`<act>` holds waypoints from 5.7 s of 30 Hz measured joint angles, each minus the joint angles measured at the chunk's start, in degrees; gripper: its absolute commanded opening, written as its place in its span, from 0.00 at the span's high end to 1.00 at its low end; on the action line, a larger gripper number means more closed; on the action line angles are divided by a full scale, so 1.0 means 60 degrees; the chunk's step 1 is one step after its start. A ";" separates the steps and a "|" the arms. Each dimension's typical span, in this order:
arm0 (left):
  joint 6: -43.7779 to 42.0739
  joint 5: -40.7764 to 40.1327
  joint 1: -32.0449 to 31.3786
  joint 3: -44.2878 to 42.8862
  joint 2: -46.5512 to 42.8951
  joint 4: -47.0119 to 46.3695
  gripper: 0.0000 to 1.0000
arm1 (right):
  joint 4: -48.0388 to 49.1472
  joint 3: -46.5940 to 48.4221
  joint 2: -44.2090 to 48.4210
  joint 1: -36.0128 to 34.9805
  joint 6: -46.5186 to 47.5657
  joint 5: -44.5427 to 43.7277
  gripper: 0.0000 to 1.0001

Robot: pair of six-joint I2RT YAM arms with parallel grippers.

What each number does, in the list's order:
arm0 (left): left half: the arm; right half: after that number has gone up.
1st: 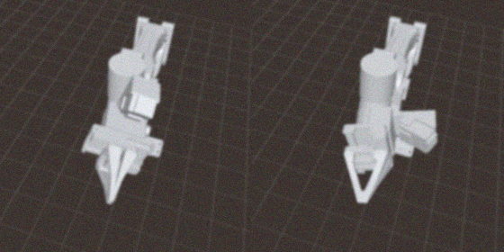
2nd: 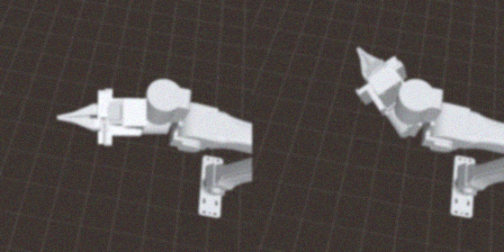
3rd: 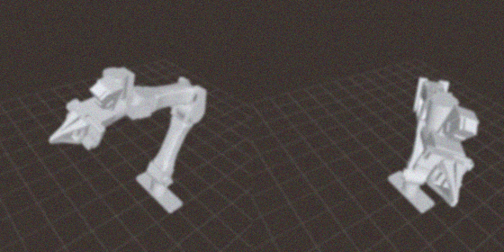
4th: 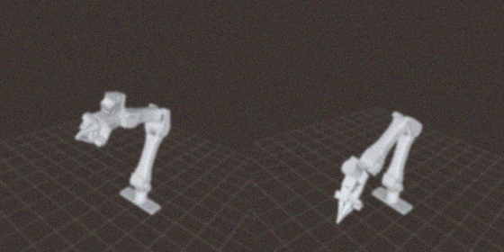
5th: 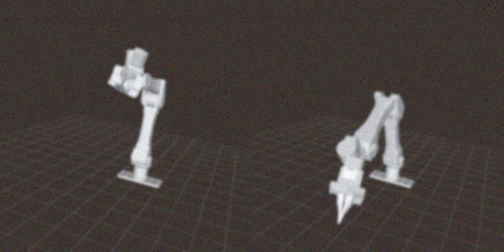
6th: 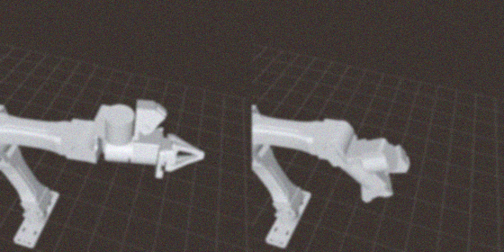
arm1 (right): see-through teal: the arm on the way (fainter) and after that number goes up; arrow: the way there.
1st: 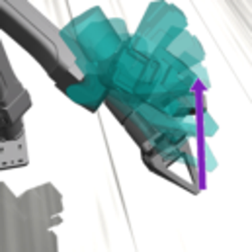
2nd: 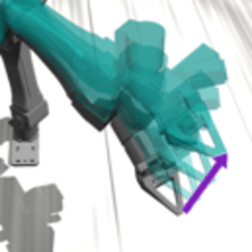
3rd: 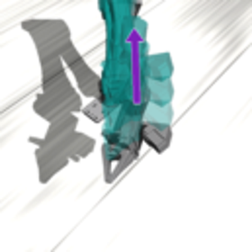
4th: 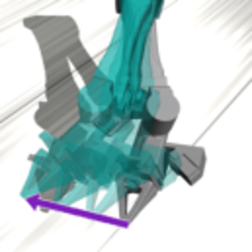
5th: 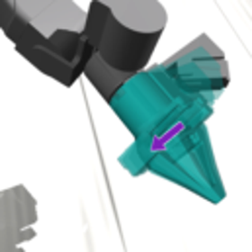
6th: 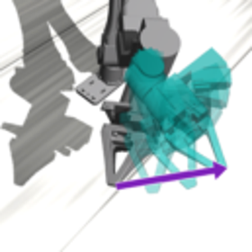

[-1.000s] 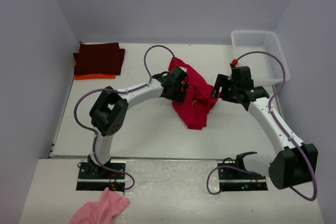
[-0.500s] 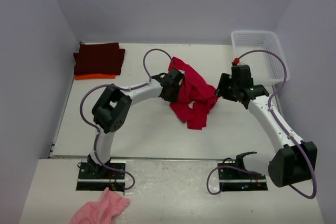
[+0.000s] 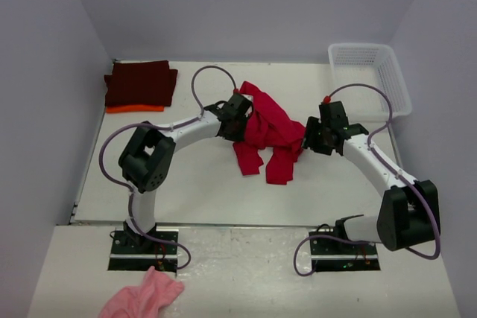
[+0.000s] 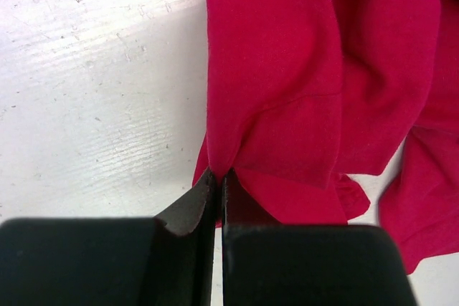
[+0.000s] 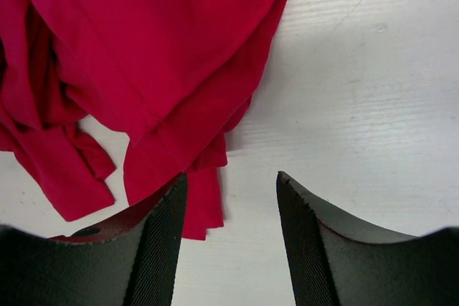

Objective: Fold and stack the t-shirts
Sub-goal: Flatten out the tshirt

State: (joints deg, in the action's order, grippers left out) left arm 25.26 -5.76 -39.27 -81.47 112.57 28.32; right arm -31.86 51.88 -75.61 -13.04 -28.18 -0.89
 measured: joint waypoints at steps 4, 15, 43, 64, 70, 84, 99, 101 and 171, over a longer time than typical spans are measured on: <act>-0.0062 0.0004 0.0000 0.0000 0.0000 0.0004 1.00 | 0.0386 -0.0124 -0.0532 -0.0084 -0.0073 0.0273 0.47; -0.0142 0.0015 0.0007 0.0000 0.0000 0.0007 1.00 | 0.1209 0.0186 -0.2255 -0.0510 -0.0302 0.0568 0.49; -0.0146 0.0448 0.0157 0.0922 -0.0346 -0.0382 1.00 | 0.1807 0.1927 -0.3883 -0.0889 -0.0379 0.0270 0.37; -0.0171 0.0506 0.0160 0.0958 -0.0568 -0.0382 1.00 | 0.2302 0.2823 -0.5446 -0.1373 -0.0754 0.0586 0.98; -0.0171 0.0437 0.0171 0.0958 -0.0645 -0.0299 1.00 | 0.2218 0.2878 -0.5399 -0.1453 -0.0761 0.0310 1.00; -0.0361 -0.1399 0.0885 -0.0004 -0.3810 0.1523 1.00 | -0.0678 0.4732 -0.2124 -0.1504 0.0229 -0.1796 1.00; -0.0470 -0.3563 0.1588 -0.0295 -0.6994 0.3672 1.00 | -0.3235 0.5482 -0.0648 -0.1406 0.0634 -0.2761 1.00; -0.0514 -0.3727 0.1687 -0.0401 -0.7318 0.3938 1.00 | -0.3344 0.5439 -0.0415 -0.1311 0.0627 -0.2754 1.00; -0.0645 -0.3337 0.3002 -0.1996 -0.4113 0.3366 0.24 | -0.2572 0.6211 -0.2707 -0.1075 0.1118 -0.1461 0.24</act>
State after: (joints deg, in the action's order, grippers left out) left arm 21.39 -25.78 -21.26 -93.45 87.90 48.51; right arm -47.29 89.14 -91.85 -19.49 -21.47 -9.65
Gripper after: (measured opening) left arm 0.787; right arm 0.766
